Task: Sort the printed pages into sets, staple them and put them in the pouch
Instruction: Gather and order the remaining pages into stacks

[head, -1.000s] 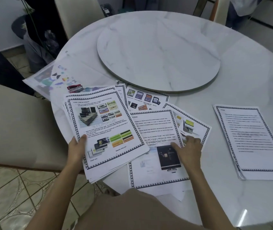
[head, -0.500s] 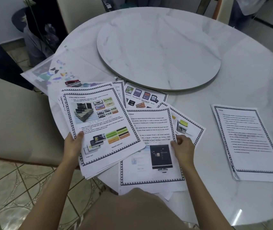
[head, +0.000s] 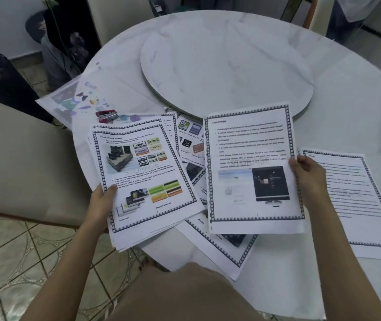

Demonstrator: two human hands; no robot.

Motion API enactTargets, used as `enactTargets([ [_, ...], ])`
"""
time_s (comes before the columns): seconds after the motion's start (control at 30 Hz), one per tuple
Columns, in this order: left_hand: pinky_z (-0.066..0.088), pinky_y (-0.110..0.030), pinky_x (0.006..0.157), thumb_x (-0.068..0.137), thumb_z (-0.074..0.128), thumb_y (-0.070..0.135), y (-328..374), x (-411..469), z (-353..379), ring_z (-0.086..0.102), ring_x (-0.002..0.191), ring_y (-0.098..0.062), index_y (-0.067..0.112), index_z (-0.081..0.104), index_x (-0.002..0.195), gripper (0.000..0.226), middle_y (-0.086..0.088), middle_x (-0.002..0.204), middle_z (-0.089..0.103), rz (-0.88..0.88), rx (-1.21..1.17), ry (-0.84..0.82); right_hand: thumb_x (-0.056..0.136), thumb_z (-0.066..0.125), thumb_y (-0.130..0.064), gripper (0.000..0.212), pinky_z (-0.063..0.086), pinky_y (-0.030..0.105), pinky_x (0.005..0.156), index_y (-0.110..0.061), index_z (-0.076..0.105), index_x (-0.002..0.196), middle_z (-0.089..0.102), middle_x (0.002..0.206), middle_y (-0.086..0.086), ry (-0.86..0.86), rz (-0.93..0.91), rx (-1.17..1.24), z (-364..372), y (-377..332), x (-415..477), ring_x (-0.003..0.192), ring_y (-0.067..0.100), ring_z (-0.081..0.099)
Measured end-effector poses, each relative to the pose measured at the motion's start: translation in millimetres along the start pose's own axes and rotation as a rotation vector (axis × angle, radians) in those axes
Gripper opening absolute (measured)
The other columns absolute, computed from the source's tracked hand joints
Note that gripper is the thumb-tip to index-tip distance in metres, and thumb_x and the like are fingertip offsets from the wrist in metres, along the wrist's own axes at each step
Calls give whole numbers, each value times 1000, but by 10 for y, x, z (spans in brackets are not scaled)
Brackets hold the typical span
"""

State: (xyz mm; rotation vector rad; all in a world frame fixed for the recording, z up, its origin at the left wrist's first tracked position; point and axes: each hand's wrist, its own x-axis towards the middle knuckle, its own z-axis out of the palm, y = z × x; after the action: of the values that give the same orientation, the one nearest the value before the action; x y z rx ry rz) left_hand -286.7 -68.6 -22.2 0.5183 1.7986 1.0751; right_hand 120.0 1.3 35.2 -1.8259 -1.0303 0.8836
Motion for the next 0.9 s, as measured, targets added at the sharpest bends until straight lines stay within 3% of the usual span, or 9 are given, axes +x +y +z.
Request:
enactTargets([
  [0.2, 46, -40, 89, 98, 42, 14, -4, -67, 9, 60, 93, -29, 7, 50, 124, 29, -13, 110, 60, 10, 34, -98, 91, 57, -17, 24, 51, 44, 92, -3, 61, 109, 67, 108, 16, -73, 15, 64, 317, -130, 45, 98, 32, 64],
  [0.3, 47, -39, 88, 97, 44, 16, 7, -100, 33, 61, 89, -27, 9, 53, 117, 23, -13, 109, 62, 22, 42, -134, 91, 56, -16, 17, 53, 42, 87, -4, 61, 103, 67, 105, 16, -161, 29, 28, 696, -107, -100, 92, 30, 64],
  [0.43, 42, -47, 102, 91, 51, 42, 36, -139, 34, 57, 112, -29, 8, 46, 130, 52, -8, 130, 56, -13, 20, -161, 92, 55, -20, 21, 54, 31, 73, -6, 62, 106, 67, 103, 8, -274, 29, -18, 1224, 7, -351, 86, 22, 65],
  [0.47, 40, -46, 103, 92, 48, 42, 55, -149, 41, 55, 115, -27, 10, 46, 129, 49, -5, 130, 54, -22, 13, -157, 92, 54, -20, 21, 53, 28, 72, -6, 61, 106, 67, 103, 7, -292, 32, -37, 1335, 13, -409, 86, 21, 64],
  [0.57, 43, -46, 101, 97, 40, 37, 78, -164, 66, 58, 110, -28, 13, 51, 127, 40, -7, 122, 60, -2, 11, -156, 92, 55, -20, 19, 52, 36, 86, -9, 61, 106, 65, 102, 4, -314, 40, -73, 1637, 28, -551, 92, 21, 62],
  [0.67, 44, -50, 100, 96, 45, 31, 56, -141, 65, 59, 110, -29, 13, 52, 125, 35, -10, 124, 60, 50, 34, -171, 92, 55, -20, 26, 49, 35, 92, -8, 59, 114, 63, 105, 3, -376, 49, -79, 1815, 12, -668, 99, 20, 60],
  [0.8, 45, -52, 99, 96, 47, 20, 0, -76, 61, 59, 110, -32, 11, 51, 127, 32, -12, 124, 60, 61, 57, -171, 91, 56, -16, 21, 47, 17, 76, -9, 61, 111, 62, 99, 0, -366, -11, -91, 1731, -19, -669, 92, 15, 59],
  [0.9, 46, -49, 97, 97, 45, 19, -26, -46, 65, 59, 108, -31, 9, 50, 128, 33, -11, 121, 60, 67, 67, -171, 91, 56, -12, 19, 49, 19, 76, -9, 63, 108, 64, 99, 2, -308, -41, -122, 1498, -11, -511, 90, 17, 60],
])
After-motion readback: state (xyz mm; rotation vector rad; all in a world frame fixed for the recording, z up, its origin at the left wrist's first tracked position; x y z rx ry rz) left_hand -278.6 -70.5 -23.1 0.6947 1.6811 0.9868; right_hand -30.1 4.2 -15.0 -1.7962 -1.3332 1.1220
